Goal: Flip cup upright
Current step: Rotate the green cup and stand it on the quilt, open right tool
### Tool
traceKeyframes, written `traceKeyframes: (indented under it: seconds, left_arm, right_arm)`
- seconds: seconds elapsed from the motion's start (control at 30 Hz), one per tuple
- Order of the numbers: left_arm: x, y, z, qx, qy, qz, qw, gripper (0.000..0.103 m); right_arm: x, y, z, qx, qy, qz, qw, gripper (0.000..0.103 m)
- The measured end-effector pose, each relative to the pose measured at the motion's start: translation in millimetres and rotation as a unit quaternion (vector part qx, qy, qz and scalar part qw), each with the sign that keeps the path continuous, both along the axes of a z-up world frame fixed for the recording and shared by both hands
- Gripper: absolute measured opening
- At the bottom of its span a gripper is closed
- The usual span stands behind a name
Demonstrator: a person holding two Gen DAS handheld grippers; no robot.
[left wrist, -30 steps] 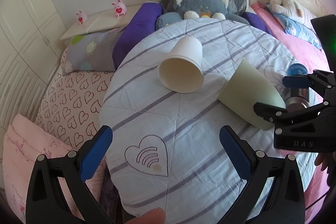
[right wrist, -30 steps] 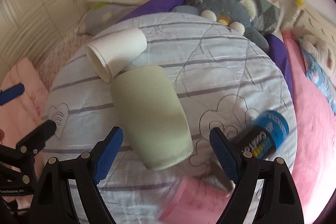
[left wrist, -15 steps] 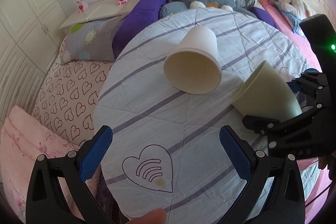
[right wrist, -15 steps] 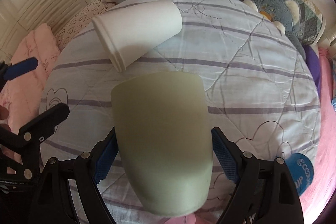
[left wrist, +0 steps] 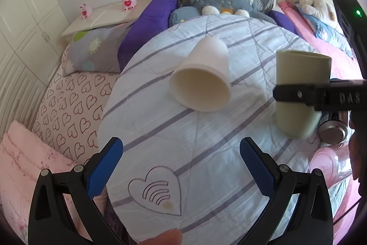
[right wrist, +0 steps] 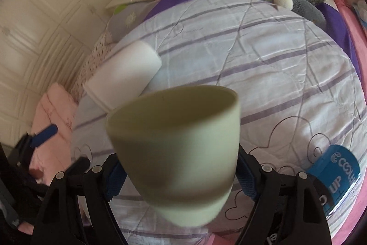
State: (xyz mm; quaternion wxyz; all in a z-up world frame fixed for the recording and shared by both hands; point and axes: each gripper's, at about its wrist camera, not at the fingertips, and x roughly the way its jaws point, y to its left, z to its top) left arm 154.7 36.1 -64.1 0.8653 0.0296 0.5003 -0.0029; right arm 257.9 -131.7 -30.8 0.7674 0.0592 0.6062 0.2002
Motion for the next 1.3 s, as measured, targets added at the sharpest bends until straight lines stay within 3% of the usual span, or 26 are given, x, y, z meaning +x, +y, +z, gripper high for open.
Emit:
traceKeyframes:
  seconds: [0.3, 0.57, 0.73, 1.07, 1.3]
  left_arm:
    - [27, -16, 18, -0.001, -0.029, -0.027, 0.9992, 0.103]
    - [65, -36, 30, -0.006, -0.058, -0.052, 0.997, 0.103]
    - [86, -46, 28, -0.009, -0.055, -0.057, 0.9968, 0.103]
    - [104, -52, 23, -0.009, -0.048, -0.053, 0.9974, 0.103]
    - [102, -48, 27, -0.01, -0.051, -0.049, 0.9974, 0.103]
  right_arm:
    - [28, -12, 10, 0.018, -0.013, -0.034, 0.999, 0.08]
    - [66, -23, 23, -0.006, -0.012, -0.035, 0.999, 0.08]
    - [107, -26, 2, -0.015, 0.021, -0.026, 0.999, 0.08]
    - [150, -28, -39, -0.022, 0.081, -0.022, 0.996, 0.082]
    - [139, -34, -25, -0.023, 0.059, -0.041, 0.997, 0.083]
